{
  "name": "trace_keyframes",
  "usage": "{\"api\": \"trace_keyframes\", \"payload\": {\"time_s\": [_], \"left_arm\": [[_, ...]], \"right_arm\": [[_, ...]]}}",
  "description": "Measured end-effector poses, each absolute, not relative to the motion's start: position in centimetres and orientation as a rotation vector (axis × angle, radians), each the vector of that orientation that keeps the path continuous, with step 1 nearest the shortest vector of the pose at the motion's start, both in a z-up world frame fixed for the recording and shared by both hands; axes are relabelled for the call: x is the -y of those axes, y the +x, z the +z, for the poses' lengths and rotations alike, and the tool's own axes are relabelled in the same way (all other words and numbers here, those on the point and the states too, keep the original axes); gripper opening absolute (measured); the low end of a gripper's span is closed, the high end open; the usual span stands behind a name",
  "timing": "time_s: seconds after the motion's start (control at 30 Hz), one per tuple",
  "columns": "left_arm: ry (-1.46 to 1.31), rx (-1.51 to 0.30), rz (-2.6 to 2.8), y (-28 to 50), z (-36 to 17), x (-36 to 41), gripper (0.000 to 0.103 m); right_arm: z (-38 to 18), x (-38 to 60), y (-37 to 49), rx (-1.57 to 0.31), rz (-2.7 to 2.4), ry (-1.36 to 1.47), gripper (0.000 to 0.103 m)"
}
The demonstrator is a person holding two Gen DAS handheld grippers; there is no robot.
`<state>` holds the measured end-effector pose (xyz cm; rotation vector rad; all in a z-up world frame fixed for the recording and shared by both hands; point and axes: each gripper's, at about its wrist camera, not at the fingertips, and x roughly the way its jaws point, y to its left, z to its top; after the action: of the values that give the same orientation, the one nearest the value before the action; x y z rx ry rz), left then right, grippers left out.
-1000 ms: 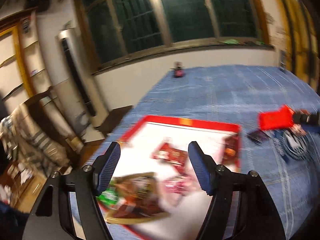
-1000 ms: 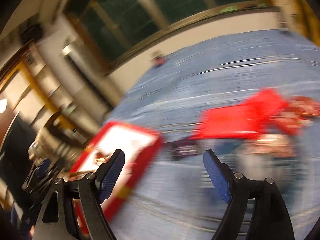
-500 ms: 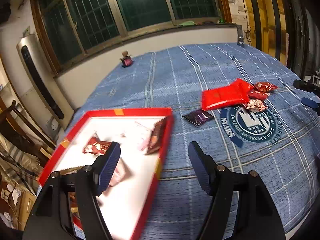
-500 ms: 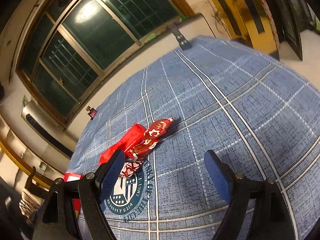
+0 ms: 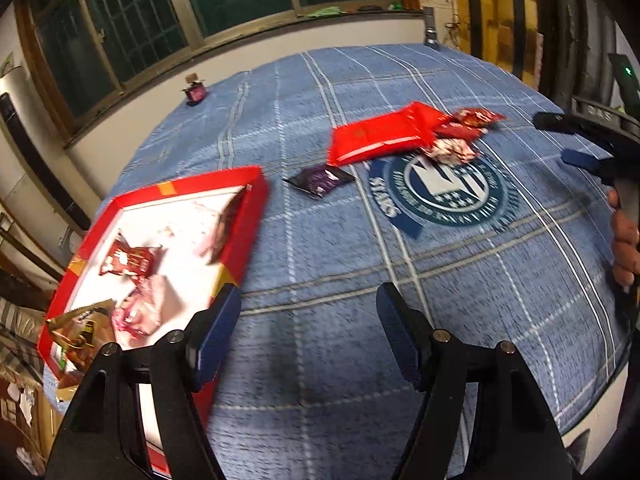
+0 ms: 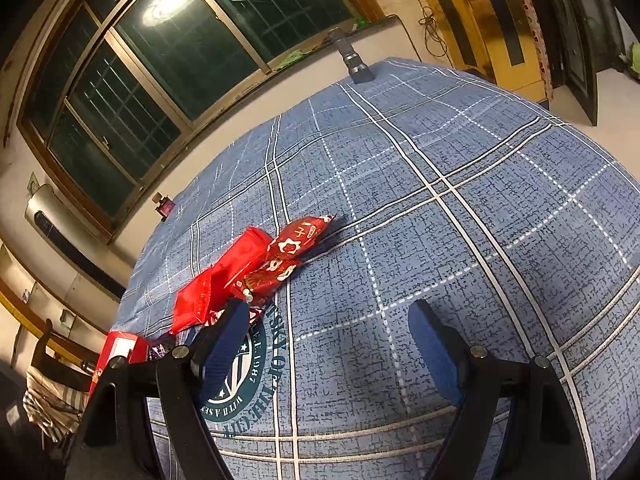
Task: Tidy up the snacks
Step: 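Move both open tools back to the snack pile on the tablecloth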
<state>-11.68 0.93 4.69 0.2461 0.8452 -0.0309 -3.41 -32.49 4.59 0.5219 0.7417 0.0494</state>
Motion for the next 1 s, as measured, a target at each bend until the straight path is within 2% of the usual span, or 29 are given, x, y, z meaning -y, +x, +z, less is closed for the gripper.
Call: {"api": "trace_keyframes", "payload": {"time_s": [0.43,0.57,0.73,0.83,1.0], "left_arm": [[0.212,-0.889,-0.113,-11.3,4.7,-1.4,0.070],[0.213,-0.861,-0.165,-8.8,7.0,-2.8,0.070],[0.241,-0.862,-0.217,-5.4,8.4,-4.2,0.070],[0.246,-0.873,-0.228,-4.2,8.5,-4.9,0.070],[0.200,-0.913,-0.217,-2.6,8.3,-6.2,0.070]], "right_arm": [[4.9,31.3,-3.3,-0.755,0.107,0.520,0.082],[5.7,28.0,-1.6,-0.821,0.160,0.430,0.078],[5.4,22.5,1.9,-0.897,0.151,0.218,0.077],[4.6,20.2,3.4,-0.919,0.134,0.117,0.071],[3.1,19.5,5.2,-0.912,0.138,0.059,0.072]]}}
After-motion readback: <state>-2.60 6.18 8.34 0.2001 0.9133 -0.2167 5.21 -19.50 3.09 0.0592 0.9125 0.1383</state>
